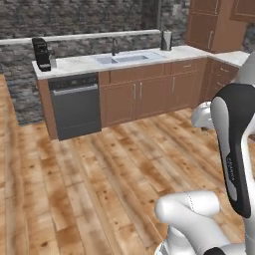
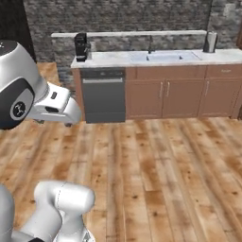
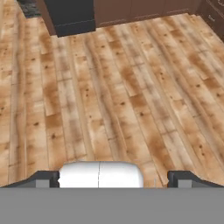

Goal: Pick the candle and jar from the dining table and place them in the open cabinet. Close the cabinet after placing the objects.

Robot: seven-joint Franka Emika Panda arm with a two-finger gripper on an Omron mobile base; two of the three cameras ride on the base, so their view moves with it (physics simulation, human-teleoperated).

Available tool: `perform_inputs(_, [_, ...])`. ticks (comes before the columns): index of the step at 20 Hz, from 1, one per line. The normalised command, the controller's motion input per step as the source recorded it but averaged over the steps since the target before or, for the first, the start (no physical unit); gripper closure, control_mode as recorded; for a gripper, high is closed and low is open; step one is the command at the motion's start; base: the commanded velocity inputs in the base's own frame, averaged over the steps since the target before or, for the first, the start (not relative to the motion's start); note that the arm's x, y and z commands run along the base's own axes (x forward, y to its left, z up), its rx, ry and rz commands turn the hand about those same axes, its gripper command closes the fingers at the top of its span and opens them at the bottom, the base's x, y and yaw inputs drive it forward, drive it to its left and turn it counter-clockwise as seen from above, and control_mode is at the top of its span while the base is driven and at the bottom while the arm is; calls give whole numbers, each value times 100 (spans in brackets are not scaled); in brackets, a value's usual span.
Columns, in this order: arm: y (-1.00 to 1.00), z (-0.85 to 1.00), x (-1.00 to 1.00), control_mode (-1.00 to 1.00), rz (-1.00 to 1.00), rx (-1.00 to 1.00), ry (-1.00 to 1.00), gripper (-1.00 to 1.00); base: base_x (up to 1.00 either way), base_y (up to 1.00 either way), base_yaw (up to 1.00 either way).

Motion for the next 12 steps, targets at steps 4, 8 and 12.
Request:
perform_inputs(4, [0, 0, 0, 100, 0, 0, 0, -100, 53, 100, 20])
perform_inputs(8, [0, 0, 0, 100, 0, 0, 0, -100, 74, 100, 9])
perform_inputs(12, [0, 0, 0, 100, 0, 0, 0, -100, 88, 100, 2])
